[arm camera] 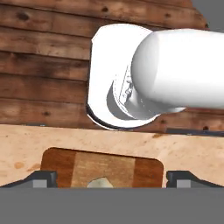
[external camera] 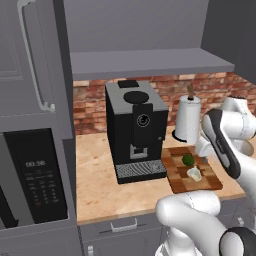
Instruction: Open the cabinet. Place the bowl and condiment on the counter. Then place the lime and garlic on the cutting board.
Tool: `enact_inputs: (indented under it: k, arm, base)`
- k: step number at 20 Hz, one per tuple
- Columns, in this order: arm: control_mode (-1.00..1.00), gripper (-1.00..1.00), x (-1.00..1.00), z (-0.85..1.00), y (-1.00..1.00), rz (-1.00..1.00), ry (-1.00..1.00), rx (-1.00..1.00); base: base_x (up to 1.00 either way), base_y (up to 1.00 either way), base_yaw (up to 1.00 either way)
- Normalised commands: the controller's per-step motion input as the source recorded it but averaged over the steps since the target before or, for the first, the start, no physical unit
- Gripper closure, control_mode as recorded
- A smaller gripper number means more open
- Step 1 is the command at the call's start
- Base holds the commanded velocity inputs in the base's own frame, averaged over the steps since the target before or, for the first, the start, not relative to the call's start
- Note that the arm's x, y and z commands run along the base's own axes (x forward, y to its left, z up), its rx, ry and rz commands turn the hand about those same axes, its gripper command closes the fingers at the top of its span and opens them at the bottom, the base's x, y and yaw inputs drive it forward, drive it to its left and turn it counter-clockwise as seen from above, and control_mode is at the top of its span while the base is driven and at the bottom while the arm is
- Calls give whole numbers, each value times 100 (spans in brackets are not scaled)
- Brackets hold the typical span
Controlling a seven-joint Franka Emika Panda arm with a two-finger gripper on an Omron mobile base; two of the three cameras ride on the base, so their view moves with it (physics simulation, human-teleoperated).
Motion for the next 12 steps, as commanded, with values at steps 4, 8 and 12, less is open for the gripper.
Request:
enact_inputs:
  k: [4, 8, 12]
  arm:
    - [-100, -100, -59, 63, 28, -9, -15, 0]
    - [-100, -100, -53, 52, 34, -7, -16, 0]
    - [-100, -100, -54, 56, 33, -7, -18, 0]
  base:
    - [0, 0, 0]
    - [0, 0, 0]
    - [0, 0, 0]
